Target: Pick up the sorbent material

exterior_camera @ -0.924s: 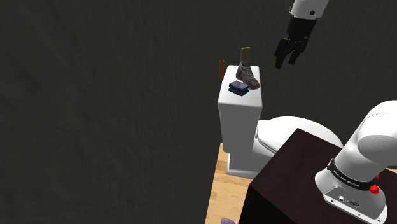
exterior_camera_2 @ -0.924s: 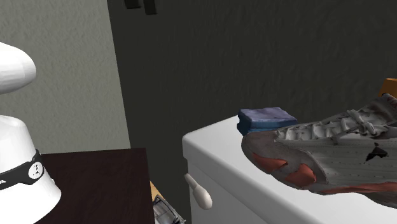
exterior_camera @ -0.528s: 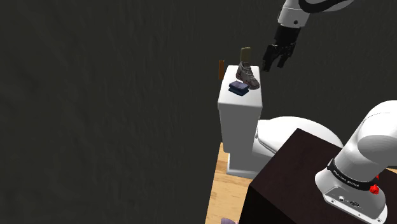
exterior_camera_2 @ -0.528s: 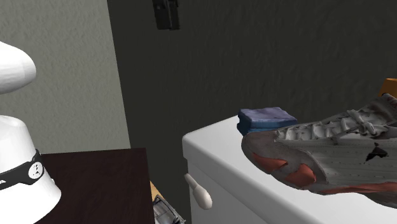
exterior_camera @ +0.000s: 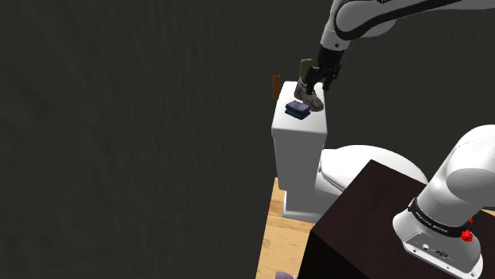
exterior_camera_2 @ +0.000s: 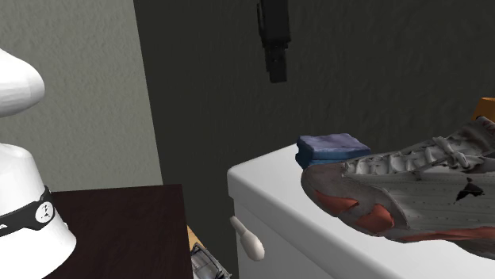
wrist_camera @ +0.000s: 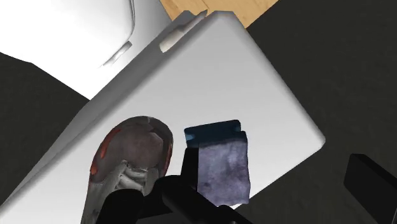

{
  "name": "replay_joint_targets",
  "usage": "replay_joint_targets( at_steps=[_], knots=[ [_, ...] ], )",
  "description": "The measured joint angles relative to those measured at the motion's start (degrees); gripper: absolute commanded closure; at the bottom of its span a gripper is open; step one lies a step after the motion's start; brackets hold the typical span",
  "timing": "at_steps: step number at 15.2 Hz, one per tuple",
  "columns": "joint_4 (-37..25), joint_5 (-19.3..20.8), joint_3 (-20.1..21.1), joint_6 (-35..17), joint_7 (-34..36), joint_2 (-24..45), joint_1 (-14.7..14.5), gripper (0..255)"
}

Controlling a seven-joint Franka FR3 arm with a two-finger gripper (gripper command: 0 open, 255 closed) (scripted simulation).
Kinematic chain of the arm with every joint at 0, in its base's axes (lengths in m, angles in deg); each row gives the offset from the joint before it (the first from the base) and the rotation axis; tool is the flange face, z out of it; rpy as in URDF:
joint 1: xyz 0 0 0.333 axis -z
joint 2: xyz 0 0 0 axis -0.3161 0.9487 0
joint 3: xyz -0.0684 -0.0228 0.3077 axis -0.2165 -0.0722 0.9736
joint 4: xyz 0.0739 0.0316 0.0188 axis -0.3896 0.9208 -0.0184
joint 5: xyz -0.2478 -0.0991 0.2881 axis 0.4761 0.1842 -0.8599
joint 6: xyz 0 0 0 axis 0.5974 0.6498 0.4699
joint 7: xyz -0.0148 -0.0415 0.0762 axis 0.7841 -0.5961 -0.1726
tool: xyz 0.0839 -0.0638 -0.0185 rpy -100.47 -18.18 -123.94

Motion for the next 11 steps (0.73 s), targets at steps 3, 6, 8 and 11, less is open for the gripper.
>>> replay_joint_targets(
  at_steps=[3,6,8,11],
  knots=[
    [-2.3,-0.9,-0.3,-4.2,-0.5,5.7,-0.4,0],
    [-5.5,-2.0,-1.1,-7.7,-2.2,11.6,-0.3,0],
    [-8.7,-3.1,-1.5,-9.8,-3.2,16.5,-0.3,0],
    [-12.0,-4.5,-1.7,-12.9,-4.4,22.1,-0.3,0]
  ],
)
